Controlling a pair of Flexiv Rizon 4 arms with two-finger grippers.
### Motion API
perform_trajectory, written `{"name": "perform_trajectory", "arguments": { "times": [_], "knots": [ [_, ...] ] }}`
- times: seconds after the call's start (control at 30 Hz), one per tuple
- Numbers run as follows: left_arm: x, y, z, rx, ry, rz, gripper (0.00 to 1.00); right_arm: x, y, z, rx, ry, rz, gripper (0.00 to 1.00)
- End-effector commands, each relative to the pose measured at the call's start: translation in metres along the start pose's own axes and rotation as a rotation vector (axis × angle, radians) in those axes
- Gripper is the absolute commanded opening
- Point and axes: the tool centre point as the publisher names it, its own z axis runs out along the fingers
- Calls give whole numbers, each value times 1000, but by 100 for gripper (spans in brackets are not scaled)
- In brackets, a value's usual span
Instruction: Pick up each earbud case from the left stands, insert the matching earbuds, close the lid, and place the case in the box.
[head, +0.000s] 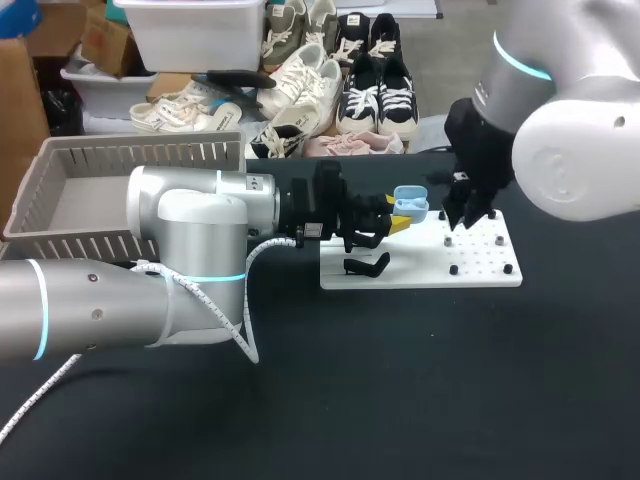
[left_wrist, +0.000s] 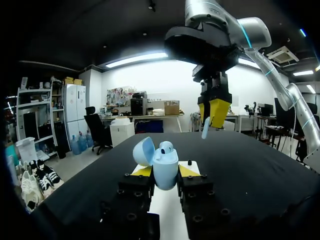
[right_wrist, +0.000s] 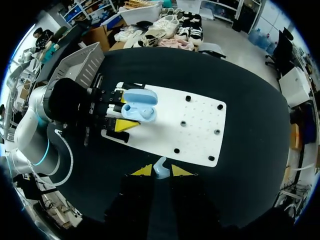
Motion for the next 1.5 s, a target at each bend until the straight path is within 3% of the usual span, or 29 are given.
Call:
{"name": "perform_trajectory", "arguments": {
  "times": [0.03,0.47,0.97,1.5],
  "knots": [
    [1,-1,0,-4,-2,1,0,-4,18,1,3,10,-26,0],
    [1,-1,0,-4,-2,1,0,-33,47,-5,-5,-19,-88,0],
    [1,-1,0,-4,-2,1,0,-60,43,7,-44,-16,-94,0],
    [1,-1,0,-4,-2,1,0,-69,40,15,-45,-3,-89,0]
  ]
}}
